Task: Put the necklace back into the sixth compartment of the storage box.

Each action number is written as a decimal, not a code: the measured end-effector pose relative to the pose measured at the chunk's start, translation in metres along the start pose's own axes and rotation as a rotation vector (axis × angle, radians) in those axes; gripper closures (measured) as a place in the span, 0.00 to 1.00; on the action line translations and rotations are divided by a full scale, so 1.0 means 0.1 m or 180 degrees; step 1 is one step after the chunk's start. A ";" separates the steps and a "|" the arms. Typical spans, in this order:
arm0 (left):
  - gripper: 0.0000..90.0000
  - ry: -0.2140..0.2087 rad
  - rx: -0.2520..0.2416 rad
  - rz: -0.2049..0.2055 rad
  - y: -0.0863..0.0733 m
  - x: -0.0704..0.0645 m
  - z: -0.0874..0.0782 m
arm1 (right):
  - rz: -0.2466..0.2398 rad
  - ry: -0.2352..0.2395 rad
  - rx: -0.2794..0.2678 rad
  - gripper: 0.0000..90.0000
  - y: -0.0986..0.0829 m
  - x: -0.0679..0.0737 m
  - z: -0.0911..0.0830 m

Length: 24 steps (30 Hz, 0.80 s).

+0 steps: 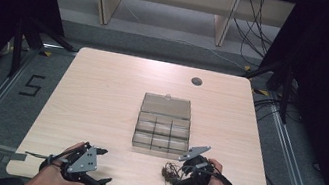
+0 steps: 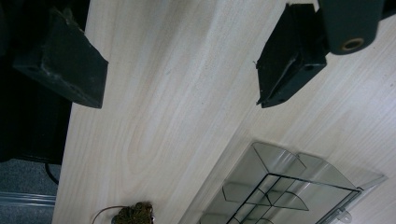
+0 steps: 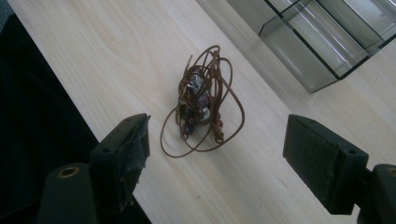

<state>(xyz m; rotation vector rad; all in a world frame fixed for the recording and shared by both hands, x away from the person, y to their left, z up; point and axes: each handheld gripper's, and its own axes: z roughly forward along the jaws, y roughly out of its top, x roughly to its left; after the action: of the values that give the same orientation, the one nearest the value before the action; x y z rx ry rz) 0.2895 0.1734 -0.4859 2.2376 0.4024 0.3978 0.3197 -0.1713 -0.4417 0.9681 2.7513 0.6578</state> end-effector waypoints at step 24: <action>0.18 -0.0012 -0.0017 0.0010 0.00 -0.01 0.00 | -0.0238 0.0135 0.0348 0.38 0.27 0.03 0.26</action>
<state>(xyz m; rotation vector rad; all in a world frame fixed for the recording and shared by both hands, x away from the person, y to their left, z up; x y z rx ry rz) 0.2887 0.1732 -0.4856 2.2337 0.3954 0.3960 0.3399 -0.1418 -0.4528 0.8765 2.8714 0.5270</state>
